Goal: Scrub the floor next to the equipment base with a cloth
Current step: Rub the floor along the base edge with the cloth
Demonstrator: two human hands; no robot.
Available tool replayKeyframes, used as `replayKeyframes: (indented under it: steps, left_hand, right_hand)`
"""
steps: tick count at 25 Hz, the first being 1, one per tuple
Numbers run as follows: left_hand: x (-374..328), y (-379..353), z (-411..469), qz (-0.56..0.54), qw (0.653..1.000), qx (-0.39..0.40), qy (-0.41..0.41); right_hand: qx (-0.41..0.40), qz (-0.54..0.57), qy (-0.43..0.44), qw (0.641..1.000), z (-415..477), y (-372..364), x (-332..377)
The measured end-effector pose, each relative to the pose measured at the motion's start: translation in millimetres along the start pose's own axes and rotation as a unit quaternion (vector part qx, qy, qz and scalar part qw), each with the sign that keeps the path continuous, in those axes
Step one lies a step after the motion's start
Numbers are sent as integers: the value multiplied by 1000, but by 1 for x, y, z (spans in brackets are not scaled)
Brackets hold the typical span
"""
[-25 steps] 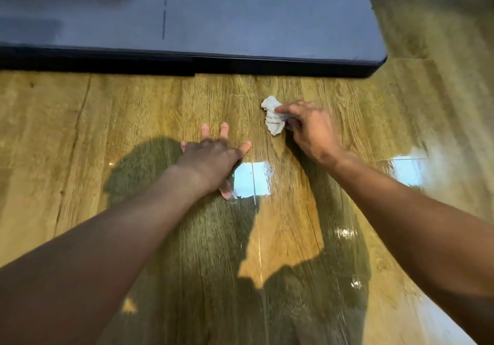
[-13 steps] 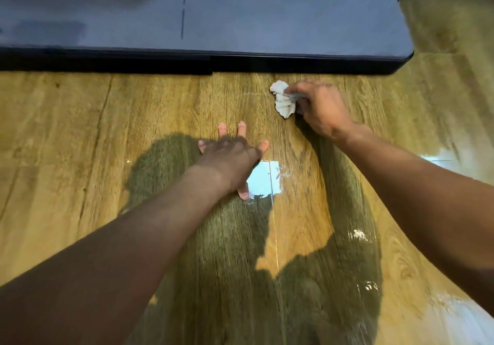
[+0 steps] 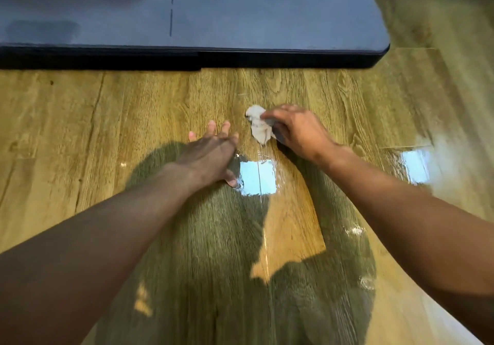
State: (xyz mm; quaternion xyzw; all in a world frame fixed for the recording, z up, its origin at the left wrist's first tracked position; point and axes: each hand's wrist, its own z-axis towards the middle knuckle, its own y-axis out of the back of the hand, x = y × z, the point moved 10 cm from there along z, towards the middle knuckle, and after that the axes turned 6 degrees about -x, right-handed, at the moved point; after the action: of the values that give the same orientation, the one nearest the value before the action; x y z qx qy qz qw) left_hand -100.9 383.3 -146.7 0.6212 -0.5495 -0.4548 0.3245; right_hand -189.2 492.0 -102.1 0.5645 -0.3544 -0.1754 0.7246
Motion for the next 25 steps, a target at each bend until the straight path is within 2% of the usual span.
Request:
replayKeyframes:
  steps: [3,7,9,12,14,18,19,23,25]
  left_hand:
    - [7,3,-3,-5,1000,27,-8]
    - [51,-3,-24,28,997,61,30]
    - [60,-5,-29,49,996,66,39]
    - [54,-2,-28,57,995,70,35]
    - [56,-1,-31,62,995,70,36]
    - [93,-7,-47,69,992,76,69]
    - [99,-8,-50,65,993,72,75]
    - [107,-3,-52,69,993,59,72]
    - [109,-1,-54,68,994,58,68]
  right_hand:
    - [-20,3,-50,999,-8,-2,1]
    - [18,48,57,997,-102,-11,57]
    - [29,46,78,995,-103,-12,60]
    - [5,48,4,999,-76,-9,48]
    - [7,62,-13,998,-96,-10,54]
    - [64,77,129,987,-176,-18,107]
    - [69,82,136,985,-173,-17,106]
    - [22,107,27,994,-135,-14,84]
    - [17,104,28,994,-153,-16,93]
